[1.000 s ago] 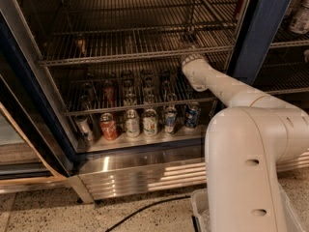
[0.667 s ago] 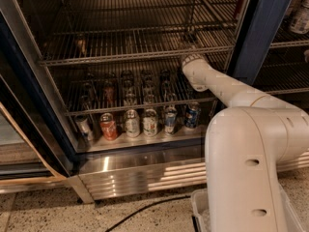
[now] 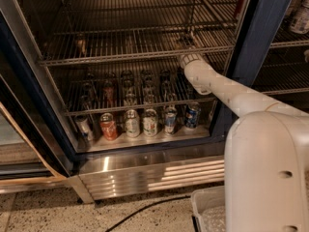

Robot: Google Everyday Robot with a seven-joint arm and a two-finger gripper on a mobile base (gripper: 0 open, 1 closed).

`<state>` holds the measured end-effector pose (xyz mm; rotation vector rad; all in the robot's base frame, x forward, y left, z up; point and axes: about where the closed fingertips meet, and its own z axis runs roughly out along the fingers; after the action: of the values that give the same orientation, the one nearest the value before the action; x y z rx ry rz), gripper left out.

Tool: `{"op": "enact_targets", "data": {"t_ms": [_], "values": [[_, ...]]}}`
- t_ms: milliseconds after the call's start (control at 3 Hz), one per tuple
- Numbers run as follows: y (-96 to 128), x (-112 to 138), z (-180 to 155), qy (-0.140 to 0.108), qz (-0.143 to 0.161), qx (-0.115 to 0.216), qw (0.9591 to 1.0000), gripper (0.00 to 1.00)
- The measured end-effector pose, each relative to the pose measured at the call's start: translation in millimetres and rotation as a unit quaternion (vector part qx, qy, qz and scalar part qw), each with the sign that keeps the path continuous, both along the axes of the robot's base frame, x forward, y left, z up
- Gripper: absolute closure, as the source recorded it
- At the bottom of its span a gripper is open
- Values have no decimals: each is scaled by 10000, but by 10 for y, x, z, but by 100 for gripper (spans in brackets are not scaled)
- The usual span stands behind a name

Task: Pick redbull can from middle shelf of fridge

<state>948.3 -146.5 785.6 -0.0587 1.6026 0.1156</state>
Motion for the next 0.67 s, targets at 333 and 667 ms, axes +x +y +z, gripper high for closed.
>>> {"op": "enact_targets", "data": {"t_ms": [333,667], "values": [[124,-209,37,-30,306,-31,9995,100],[231,-359,48,-52,518,-65,9986,100]]}}
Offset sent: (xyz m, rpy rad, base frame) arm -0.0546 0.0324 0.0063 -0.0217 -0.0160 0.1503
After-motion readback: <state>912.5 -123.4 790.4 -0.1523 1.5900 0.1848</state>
